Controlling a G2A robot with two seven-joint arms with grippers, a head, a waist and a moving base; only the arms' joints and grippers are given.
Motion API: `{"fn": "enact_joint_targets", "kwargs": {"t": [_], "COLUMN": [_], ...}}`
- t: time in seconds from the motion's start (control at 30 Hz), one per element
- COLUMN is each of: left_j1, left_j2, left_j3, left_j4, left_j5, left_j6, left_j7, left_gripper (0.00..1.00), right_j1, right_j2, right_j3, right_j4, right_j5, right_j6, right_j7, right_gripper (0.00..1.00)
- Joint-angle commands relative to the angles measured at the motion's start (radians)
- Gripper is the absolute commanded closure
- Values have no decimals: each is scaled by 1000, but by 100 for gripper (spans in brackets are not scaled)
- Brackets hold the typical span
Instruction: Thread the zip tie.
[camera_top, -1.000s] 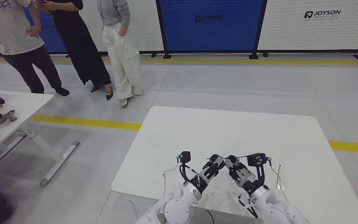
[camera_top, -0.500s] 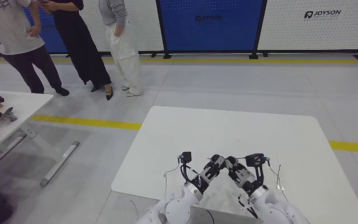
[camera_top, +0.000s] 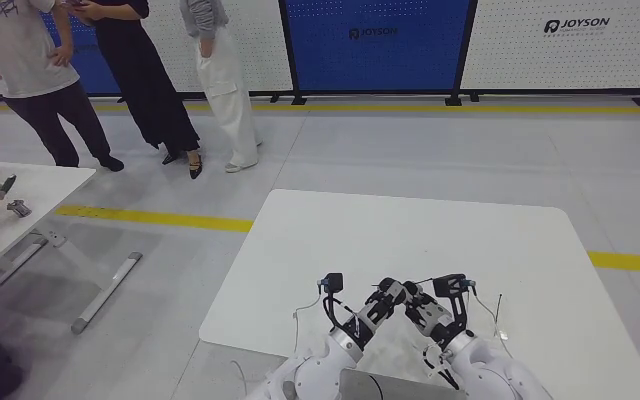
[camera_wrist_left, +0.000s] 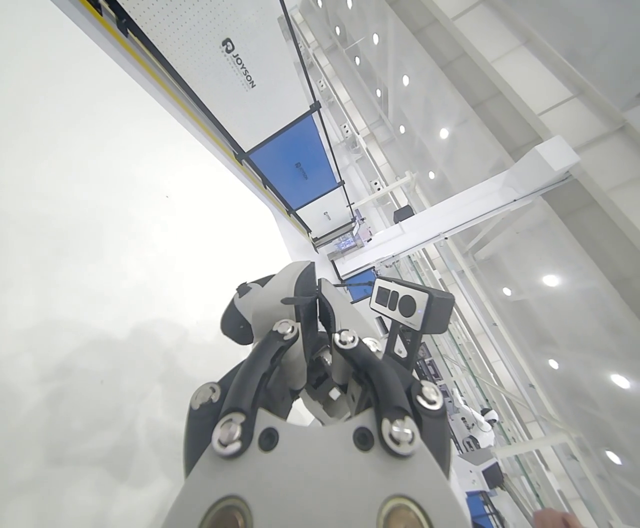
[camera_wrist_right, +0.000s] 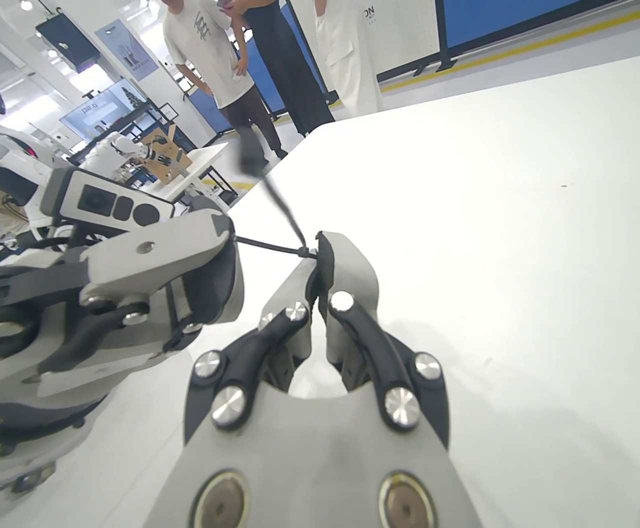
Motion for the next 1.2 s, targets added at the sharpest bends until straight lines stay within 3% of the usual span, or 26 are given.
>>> {"fn": "enact_joint_targets", "kwargs": {"t": [0.0, 0.97, 1.17], "left_j1": [3, 60, 62], "left_j2": [1, 16, 18], "left_j3": [-1, -37, -41], "left_j4": [-4, -86, -87], "left_j5": [1, -1, 4], "left_j6": [-2, -76, -65], "left_j7": [-2, -6, 0], "left_gripper": [100, 100, 100], "right_j1": [1, 26, 27], "right_j2": [0, -2, -2], "right_j3": [-1, -17, -15], "right_j4": [1, 46, 51], "right_j5": [-1, -7, 6], "right_j6": [3, 17, 15], "right_j7": [2, 21, 23], "right_gripper": [100, 100, 100]}}
